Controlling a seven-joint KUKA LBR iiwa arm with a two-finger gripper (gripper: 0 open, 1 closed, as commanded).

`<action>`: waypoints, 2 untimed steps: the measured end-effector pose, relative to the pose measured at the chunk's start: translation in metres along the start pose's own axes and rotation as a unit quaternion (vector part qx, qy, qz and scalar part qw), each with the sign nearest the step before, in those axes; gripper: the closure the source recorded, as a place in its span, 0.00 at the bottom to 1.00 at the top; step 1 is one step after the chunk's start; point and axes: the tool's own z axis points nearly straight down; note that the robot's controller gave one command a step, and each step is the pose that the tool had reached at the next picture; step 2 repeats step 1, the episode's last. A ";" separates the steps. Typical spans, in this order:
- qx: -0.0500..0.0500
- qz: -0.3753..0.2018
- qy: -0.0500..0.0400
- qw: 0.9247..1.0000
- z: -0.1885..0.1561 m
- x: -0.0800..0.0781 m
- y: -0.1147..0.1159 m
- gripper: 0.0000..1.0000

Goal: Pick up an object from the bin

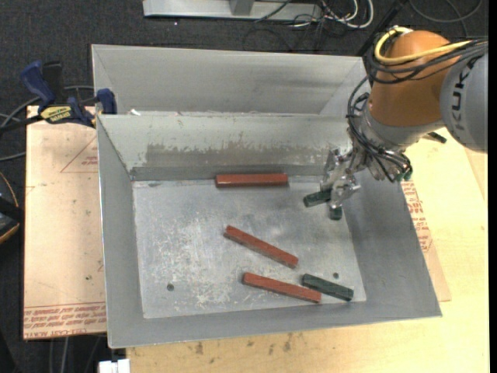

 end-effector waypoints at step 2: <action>0.001 -0.005 -0.003 1.000 -0.071 -0.001 0.015 1.00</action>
Offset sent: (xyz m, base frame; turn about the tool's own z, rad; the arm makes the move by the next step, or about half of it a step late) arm 0.0000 0.0000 0.0000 0.0000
